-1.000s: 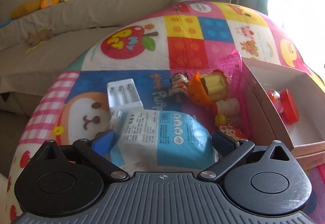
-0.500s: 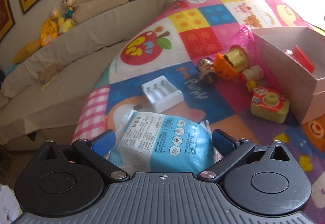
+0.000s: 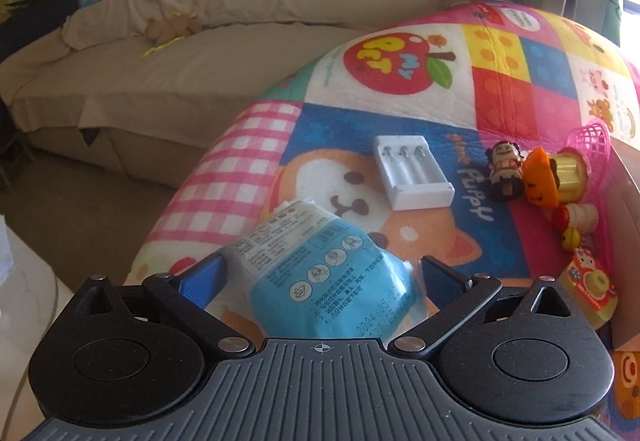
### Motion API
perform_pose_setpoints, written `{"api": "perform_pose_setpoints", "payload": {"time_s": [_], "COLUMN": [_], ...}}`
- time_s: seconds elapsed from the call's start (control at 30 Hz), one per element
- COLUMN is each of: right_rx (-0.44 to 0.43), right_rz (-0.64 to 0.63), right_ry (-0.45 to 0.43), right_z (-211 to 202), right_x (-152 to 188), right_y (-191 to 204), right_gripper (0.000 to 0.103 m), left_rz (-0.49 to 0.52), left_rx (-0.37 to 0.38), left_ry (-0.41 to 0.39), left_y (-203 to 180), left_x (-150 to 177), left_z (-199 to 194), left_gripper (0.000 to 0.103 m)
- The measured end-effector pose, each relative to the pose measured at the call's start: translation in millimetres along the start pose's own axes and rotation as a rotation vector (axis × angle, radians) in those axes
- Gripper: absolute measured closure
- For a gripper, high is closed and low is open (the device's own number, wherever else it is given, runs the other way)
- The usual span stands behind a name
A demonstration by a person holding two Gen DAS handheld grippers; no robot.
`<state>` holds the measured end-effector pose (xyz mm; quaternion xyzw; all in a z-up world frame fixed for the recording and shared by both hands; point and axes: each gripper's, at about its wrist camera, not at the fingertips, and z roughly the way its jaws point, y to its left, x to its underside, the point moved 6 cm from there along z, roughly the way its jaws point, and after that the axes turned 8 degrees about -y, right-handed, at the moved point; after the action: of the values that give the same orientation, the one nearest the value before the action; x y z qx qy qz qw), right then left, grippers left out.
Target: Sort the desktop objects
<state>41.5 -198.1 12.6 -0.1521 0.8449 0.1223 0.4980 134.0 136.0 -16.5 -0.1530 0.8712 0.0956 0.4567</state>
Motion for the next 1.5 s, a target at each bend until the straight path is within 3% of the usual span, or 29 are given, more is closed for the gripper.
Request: {"api": "perform_pose_setpoints", "payload": {"time_s": [0.17, 0.27, 0.33, 0.43, 0.5, 0.6, 0.77, 0.87, 1.03, 1.1, 1.2, 1.3, 1.37, 1.5], "right_rx": [0.004, -0.001, -0.003, 0.009, 0.026, 0.052, 0.111, 0.156, 0.214, 0.227, 0.227, 0.207, 0.182, 0.214], "right_rz": [-0.031, -0.039, -0.049, -0.045, -0.030, -0.004, 0.026, 0.053, 0.084, 0.083, 0.090, 0.119, 0.126, 0.008], "right_ry": [-0.010, -0.017, -0.020, -0.016, -0.018, -0.027, -0.051, -0.068, -0.092, -0.092, -0.081, -0.080, -0.096, -0.190], "right_z": [2.5, 1.5, -0.3, -1.5, -2.0, -5.1, -13.7, -18.9, -30.3, -32.9, -31.5, -27.9, -22.9, -4.3], "right_x": [-6.8, -8.6, -8.0, -6.1, -5.7, -6.0, -8.9, -11.2, -11.4, -9.0, -5.3, -6.3, -13.1, -52.3], "right_y": [5.6, 9.4, 10.2, 5.8, -0.5, -11.9, -35.0, -51.3, -71.1, -74.9, -76.9, -77.3, -75.9, -87.8], "right_gripper": [0.004, 0.004, 0.004, 0.004, 0.004, 0.004, 0.004, 0.004, 0.004, 0.004, 0.003, 0.003, 0.003, 0.000], "left_rz": [0.153, 0.149, 0.147, 0.146, 0.142, 0.156, 0.321, 0.402, 0.395, 0.394, 0.392, 0.388, 0.375, 0.349], "left_rx": [-0.006, 0.000, 0.014, 0.038, 0.069, 0.191, 0.535, 0.616, 0.728, 0.757, 0.793, 0.806, 0.792, 0.741], "left_ry": [-0.059, -0.069, -0.067, -0.068, -0.069, -0.066, -0.102, -0.110, -0.078, -0.076, -0.068, -0.079, -0.092, -0.135], "left_y": [-15.8, -13.0, -10.7, -9.3, -11.5, -29.8, -101.0, -138.4, -166.5, -169.7, -169.9, -163.5, -156.6, -139.0], "left_x": [1.5, 1.7, 2.4, 3.8, 5.6, 14.0, 40.0, 54.9, 65.2, 68.3, 71.4, 67.8, 61.7, 47.8], "left_z": [6.7, 6.9, 3.6, -4.4, -13.3, -41.9, -114.3, -134.9, -145.4, -149.2, -153.4, -156.9, -158.2, -155.1], "left_gripper": [0.000, 0.003, 0.023, 0.037, 0.039, 0.040, 0.040, 0.036, 0.035, 0.033, 0.016, 0.009, 0.007, 0.005]}}
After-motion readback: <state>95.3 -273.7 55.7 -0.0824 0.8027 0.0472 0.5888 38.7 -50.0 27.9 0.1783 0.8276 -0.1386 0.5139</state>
